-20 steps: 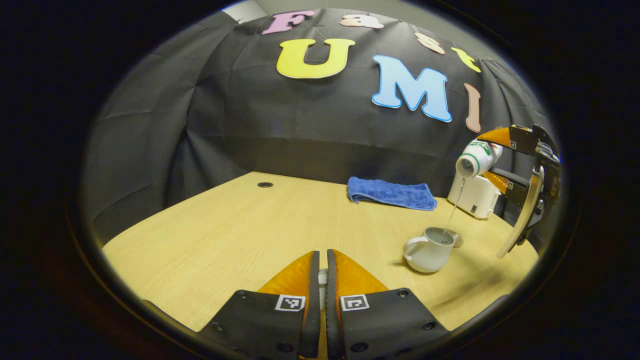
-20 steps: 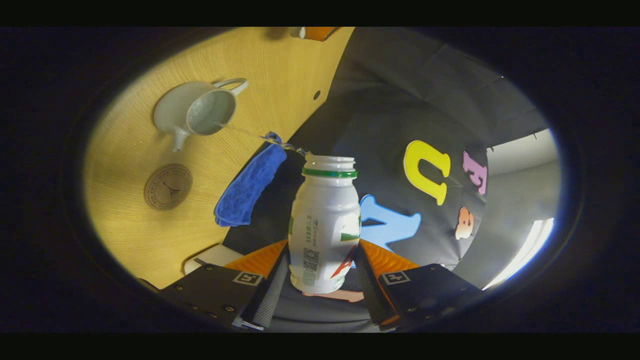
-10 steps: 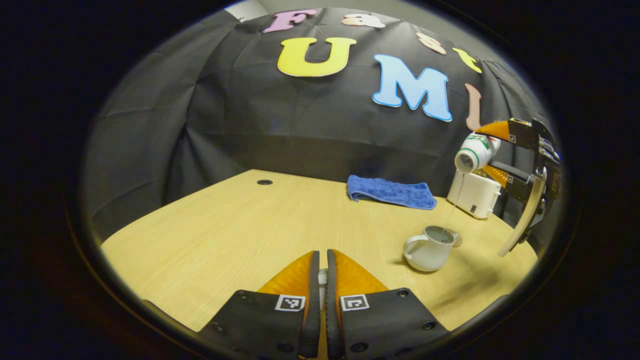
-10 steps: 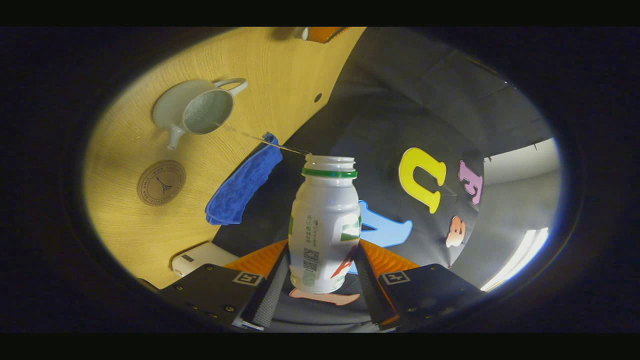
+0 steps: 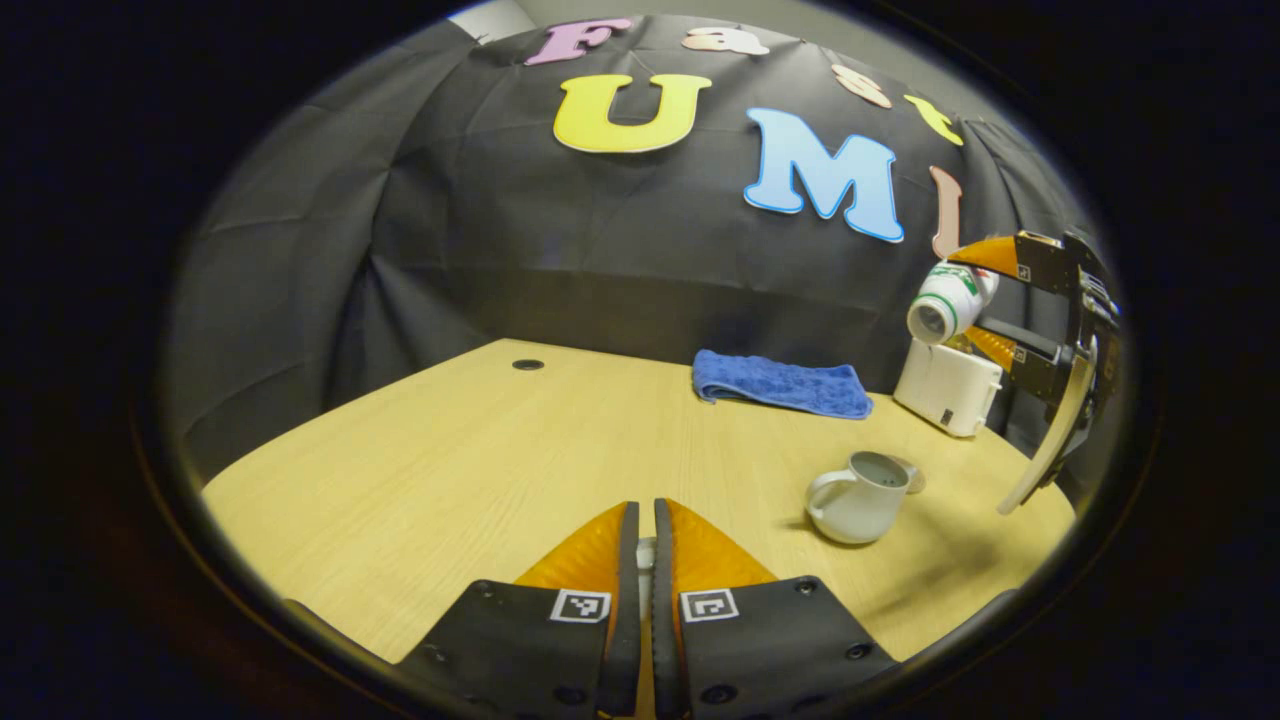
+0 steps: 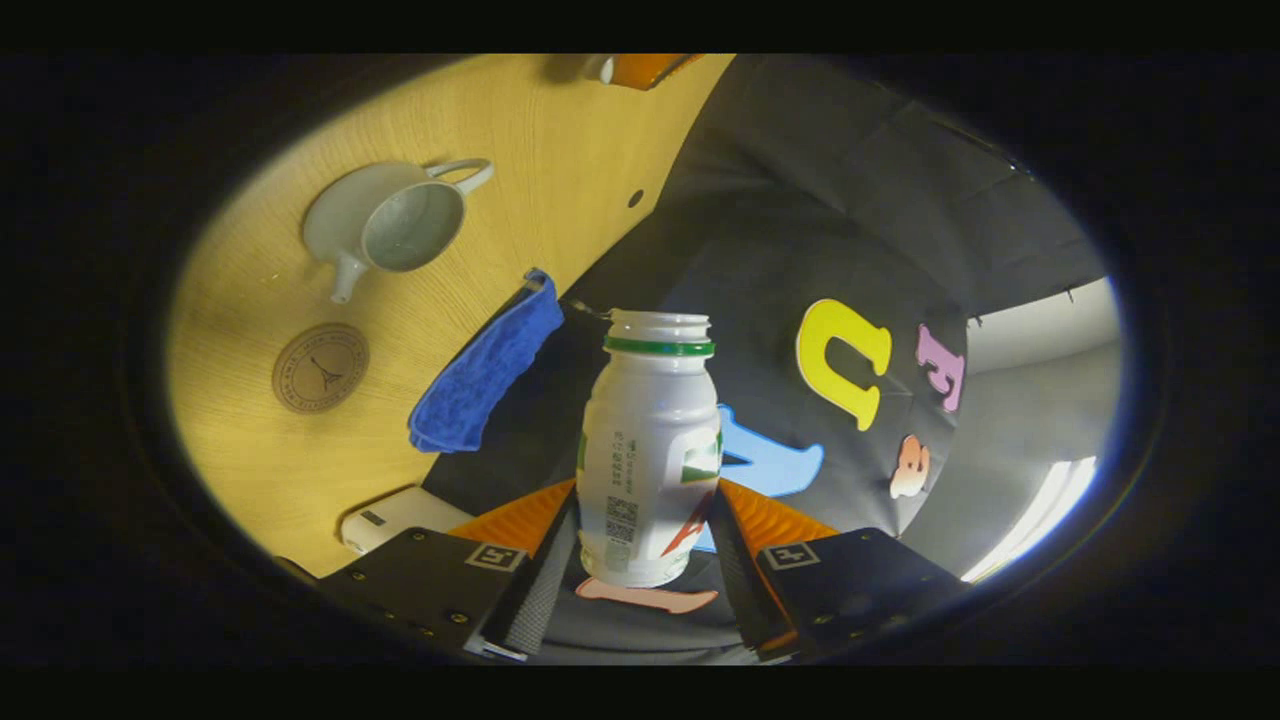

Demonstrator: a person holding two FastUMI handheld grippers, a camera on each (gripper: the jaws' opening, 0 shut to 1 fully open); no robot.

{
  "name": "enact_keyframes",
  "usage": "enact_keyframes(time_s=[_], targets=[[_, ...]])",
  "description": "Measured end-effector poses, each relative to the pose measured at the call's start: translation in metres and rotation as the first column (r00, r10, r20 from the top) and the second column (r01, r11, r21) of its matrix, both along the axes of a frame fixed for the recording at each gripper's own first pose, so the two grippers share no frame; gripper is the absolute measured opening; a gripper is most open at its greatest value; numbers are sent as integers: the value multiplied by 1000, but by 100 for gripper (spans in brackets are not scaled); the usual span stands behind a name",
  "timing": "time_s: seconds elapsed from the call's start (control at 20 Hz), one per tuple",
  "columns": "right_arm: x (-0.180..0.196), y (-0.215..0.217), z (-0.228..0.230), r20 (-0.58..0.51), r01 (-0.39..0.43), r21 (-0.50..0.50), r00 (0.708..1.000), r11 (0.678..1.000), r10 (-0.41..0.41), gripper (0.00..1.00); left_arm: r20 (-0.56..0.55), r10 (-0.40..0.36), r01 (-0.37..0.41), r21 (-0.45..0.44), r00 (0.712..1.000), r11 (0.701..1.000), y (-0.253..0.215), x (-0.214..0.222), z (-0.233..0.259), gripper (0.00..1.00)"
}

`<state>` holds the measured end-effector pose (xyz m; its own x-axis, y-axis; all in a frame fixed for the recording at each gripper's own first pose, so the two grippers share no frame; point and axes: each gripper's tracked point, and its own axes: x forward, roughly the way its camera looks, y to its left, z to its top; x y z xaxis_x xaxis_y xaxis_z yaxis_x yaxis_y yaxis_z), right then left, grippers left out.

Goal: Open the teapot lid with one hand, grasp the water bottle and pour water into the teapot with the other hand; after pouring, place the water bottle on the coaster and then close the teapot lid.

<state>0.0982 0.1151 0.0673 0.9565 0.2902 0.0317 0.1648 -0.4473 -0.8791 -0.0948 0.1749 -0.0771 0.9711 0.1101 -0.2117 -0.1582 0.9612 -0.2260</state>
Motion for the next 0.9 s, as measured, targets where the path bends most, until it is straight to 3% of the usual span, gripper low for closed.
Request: enact_keyframes(time_s=[0.2,0.35,0.45,0.6,0.65,0.9], targets=[[4,-14,-22,-131,50,173,991,984,-27,71,12,-3,3,5,1000,1000,-3,2,4,12],[5,-24,-47,-241,116,322,970,940,-37,71,20,-19,19,16,1000,1000,-10,4,10,16],[4,-27,-60,-297,162,401,954,902,-40,71,32,-29,28,27,999,999,-15,6,17,10],[-2,-32,-81,-363,234,521,931,821,-35,71,60,-54,53,31,997,998,-27,14,29,12],[-6,-32,-87,-383,258,560,923,787,-30,71,69,-64,62,34,996,998,-30,15,33,8],[-17,-47,-88,-461,362,720,887,593,19,71,110,-117,110,67,987,992,-53,33,57,12]])
